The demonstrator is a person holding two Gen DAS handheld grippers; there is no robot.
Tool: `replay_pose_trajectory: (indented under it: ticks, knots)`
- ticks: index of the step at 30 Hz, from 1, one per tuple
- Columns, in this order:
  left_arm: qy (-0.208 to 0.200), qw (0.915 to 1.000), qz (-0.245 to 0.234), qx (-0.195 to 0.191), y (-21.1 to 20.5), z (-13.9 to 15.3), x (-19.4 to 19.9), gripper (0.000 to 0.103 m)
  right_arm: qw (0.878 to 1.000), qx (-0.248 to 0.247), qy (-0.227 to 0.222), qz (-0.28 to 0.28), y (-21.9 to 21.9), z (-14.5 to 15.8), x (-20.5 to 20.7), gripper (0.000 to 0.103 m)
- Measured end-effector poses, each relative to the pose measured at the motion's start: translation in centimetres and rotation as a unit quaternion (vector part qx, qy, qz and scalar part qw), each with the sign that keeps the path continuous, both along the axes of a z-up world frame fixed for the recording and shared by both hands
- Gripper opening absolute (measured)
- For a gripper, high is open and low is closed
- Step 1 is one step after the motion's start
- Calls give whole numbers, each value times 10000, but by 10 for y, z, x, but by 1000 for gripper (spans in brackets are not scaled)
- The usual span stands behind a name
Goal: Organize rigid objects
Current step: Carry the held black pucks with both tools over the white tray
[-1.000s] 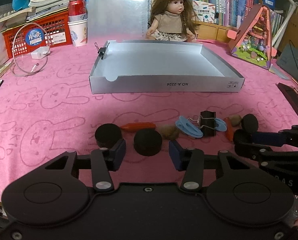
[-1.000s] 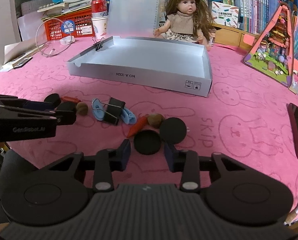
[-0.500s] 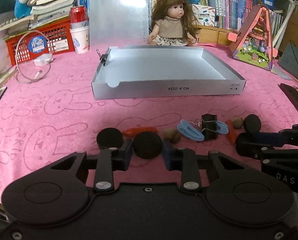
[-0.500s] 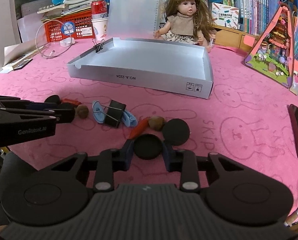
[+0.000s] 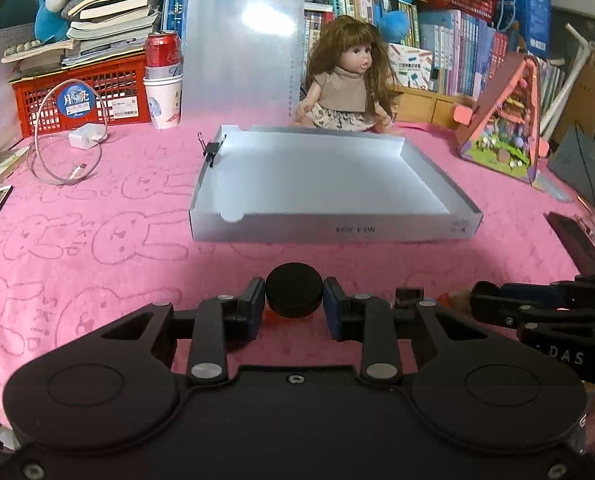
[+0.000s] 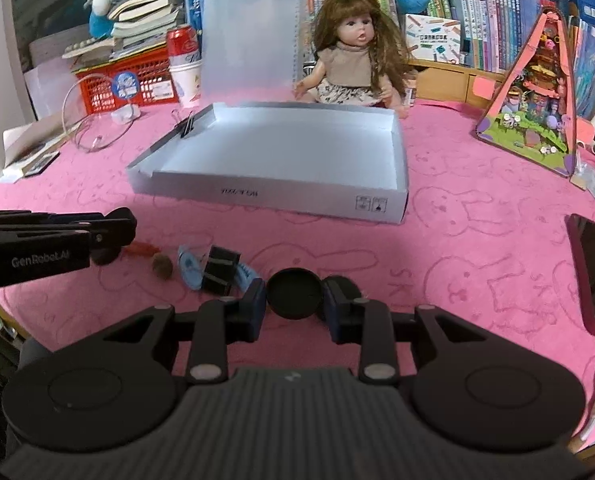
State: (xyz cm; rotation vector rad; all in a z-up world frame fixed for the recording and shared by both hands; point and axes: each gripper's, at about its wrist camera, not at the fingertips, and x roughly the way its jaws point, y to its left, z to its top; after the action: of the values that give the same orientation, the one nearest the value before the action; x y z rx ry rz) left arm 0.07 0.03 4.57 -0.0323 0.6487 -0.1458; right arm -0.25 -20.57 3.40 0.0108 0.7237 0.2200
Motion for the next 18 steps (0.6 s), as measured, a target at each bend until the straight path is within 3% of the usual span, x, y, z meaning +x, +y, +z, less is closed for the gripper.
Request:
replay_pose_trajectory:
  ticks: [18]
  knots:
    - [-49, 9999, -87, -24, -12, 19, 64, 29, 9993, 178, 19, -322, -15, 11, 52, 36]
